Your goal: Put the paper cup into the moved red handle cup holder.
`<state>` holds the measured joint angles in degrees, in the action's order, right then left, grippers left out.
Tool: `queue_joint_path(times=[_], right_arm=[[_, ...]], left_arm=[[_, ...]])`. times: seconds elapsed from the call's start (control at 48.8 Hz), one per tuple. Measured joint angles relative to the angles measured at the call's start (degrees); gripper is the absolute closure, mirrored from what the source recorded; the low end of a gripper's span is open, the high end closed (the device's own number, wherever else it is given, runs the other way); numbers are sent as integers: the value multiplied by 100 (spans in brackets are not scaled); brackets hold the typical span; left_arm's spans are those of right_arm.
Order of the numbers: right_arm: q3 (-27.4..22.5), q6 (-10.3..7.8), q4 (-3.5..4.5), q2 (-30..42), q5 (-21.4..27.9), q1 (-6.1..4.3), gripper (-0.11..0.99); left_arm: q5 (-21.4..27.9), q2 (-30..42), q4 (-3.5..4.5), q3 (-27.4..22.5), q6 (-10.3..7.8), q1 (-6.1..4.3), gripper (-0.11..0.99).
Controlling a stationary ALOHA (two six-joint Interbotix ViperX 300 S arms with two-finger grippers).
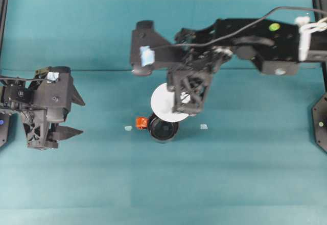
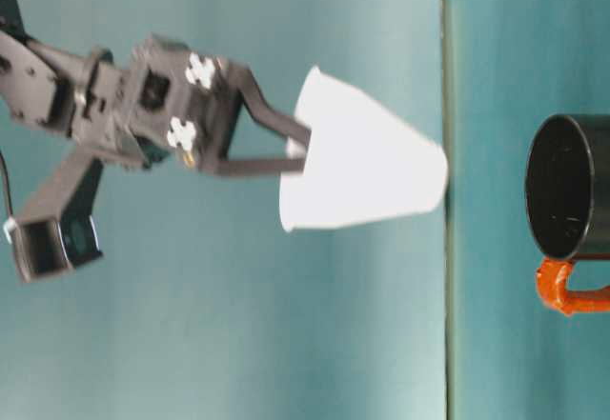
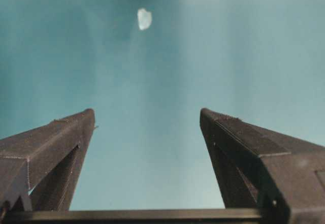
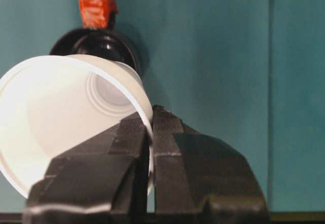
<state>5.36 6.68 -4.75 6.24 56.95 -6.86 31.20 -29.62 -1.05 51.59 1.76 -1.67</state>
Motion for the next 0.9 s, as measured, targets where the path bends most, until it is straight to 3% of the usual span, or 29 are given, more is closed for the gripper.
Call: queue_joint_path(times=[0.164,0.307,0.41,0.902], right_arm=[[-18,-18,0,272,-237,123,98],[-18,-141,0,439,-378,202,98],[-18,-211,0,554,-404,220,98],[-9,-211,0,923,-396,299,98]], left_arm=[[0,9,-9,0,0,0,-5],[0,0,0,0,0,0,-5],[0,9,0,0,0,9,-5],[0,18,0,44,0,0,-5]])
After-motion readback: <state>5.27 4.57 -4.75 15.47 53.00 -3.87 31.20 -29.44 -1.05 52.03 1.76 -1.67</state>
